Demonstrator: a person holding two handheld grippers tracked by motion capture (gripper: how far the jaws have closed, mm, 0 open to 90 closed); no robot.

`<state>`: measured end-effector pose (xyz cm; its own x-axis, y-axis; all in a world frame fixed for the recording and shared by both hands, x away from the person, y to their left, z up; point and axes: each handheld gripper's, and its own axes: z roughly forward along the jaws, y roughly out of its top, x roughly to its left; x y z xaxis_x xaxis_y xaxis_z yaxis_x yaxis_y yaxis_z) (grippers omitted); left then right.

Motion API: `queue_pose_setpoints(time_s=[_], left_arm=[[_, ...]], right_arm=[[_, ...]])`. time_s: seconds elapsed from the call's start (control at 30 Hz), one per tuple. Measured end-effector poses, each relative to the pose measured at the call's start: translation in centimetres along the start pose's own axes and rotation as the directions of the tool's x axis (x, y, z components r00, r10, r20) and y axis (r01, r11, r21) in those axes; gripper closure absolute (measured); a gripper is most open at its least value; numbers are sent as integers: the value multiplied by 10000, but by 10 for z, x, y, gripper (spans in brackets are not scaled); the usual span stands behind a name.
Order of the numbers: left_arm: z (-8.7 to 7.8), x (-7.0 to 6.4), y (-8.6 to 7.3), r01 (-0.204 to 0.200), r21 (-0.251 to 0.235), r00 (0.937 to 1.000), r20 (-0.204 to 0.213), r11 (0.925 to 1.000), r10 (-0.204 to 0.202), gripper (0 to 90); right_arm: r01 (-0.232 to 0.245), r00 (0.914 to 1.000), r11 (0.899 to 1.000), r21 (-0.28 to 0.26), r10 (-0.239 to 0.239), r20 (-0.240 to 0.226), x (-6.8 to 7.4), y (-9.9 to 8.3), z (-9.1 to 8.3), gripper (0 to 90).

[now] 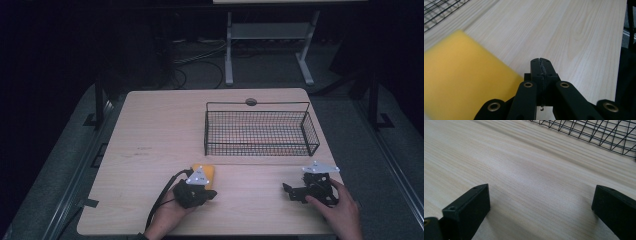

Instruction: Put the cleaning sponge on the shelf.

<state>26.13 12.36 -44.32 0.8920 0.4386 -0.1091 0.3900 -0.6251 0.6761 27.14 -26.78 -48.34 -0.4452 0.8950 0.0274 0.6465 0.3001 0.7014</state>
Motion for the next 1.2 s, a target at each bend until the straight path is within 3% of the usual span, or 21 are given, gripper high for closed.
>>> queue_pose_setpoints(time_s=[0.73, 0.83, 1.0, 1.13, 1.2], left_arm=[[-37, 10, -32, 720, -23, 9945, -763, 9974, -720, 898], [-39, 9, -31, 809, -151, 9944, -666, 9966, -817, 898], [-48, 8, -25, 638, -186, 9972, -374, 9978, -644, 892], [-55, 12, -19, 508, -33, 9979, -402, 9987, -509, 847], [-58, 15, -16, 486, 4, 9977, -469, 9988, -485, 778]], right_arm=[[0, 10000, 10000, 0, 0, 1, 0, 0, 0, 12], [-2, 10000, 10000, 2, 2, 1, 0, 0, 0, 12], [2, 10000, 10000, 0, -2, 0, 0, 0, 0, 12], [-2, 10000, 10000, 0, 2, 0, 0, 0, 0, 12], [-1, 10000, 10000, 1, 1, -1, 0, 0, 0, 12]])
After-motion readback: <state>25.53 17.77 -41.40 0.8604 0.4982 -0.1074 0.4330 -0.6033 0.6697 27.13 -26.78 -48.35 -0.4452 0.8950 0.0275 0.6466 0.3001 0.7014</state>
